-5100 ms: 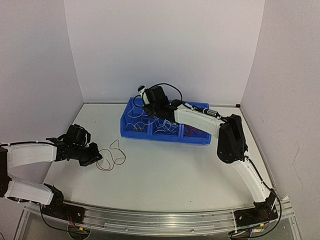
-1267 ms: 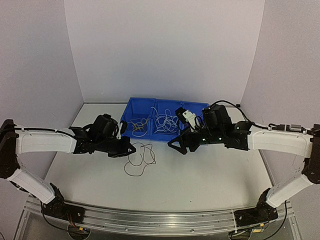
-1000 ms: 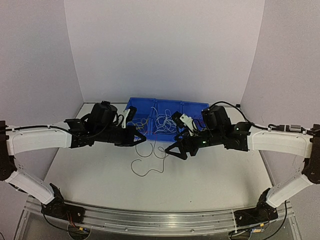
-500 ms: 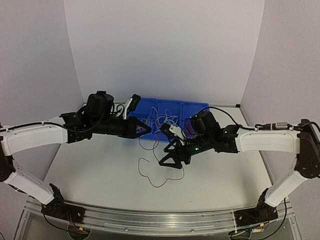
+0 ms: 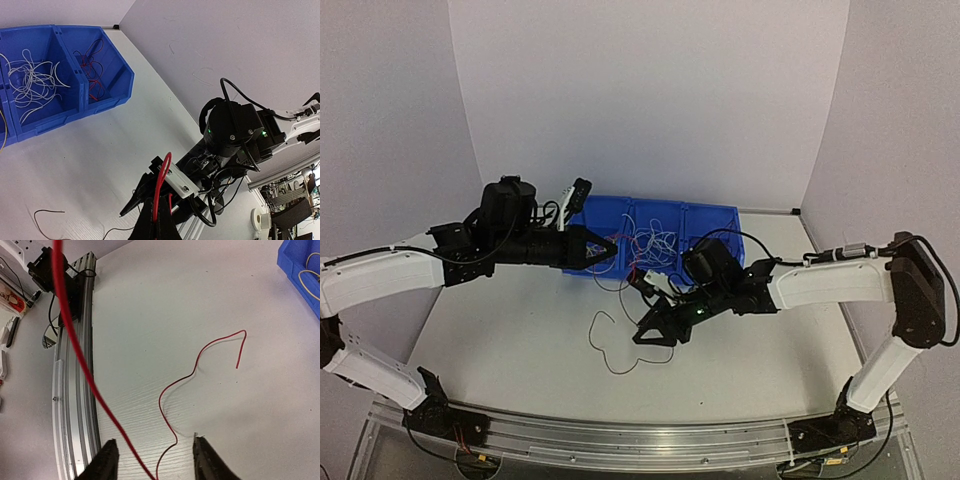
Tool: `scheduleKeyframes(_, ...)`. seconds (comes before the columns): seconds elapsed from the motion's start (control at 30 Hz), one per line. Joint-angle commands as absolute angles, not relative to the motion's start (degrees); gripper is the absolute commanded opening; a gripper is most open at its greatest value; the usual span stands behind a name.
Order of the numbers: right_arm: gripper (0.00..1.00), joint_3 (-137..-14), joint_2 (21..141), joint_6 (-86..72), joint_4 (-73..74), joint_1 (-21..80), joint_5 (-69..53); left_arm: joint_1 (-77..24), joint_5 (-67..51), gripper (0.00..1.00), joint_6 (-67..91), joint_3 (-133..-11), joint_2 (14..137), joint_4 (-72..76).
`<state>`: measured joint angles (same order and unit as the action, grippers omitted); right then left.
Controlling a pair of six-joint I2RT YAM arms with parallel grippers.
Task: Untangle the cables
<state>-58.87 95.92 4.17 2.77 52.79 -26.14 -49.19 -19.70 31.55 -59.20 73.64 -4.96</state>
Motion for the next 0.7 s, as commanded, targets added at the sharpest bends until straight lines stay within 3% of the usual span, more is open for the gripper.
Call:
scheduleKeyframes(0.0, 0.11, -59.8, 94.5, 2.3, 1.5, 53.0, -22.0, -49.3, -17.5, 0.0, 32.0, -58.8, 71.5, -5.1)
scheduleKeyframes(0.03, 0.0, -59.8, 93.9, 1.5, 1.5, 53.0, -20.2, -49.3, -17.1, 0.0, 32.1, -58.3, 71.0, -5.1)
scheduleKeyframes(0.2, 0.0, -60.5, 88.8, -6.3, 1.6, 53.0, -4.3, -49.3, -11.3, 0.04, 33.6, -55.8, 68.4, -8.4)
scheduleKeyframes(0.33, 0.0, -63.9, 83.2, -8.4, 5.5, 53.0, 3.3, -49.3, -5.2, 0.35, 36.2, -51.7, 66.9, -11.6)
scheduleKeyframes(0.43, 0.0, -68.5, 80.9, -7.6, 9.4, 53.0, 8.3, -49.3, -2.4, 0.81, 38.0, -48.5, 65.8, -11.9)
scheduleKeyframes(0.47, 0.0, -70.2, 80.7, -6.9, 10.7, 53.0, 10.2, -49.3, -1.8, 0.91, 38.4, -47.8, 65.4, -12.0)
scheduleKeyframes(0.53, 0.0, -73.6, 80.9, -4.7, 12.5, 53.0, 13.6, -49.3, -1.0, 0.99, 38.9, -47.0, 64.8, -12.3)
scheduleKeyframes(0.67, 0.0, -82.1, 83.5, 0.2, 16.5, 52.9, 21.8, -49.3, -0.5, 1.0, 38.9, -45.9, 63.5, -12.3)
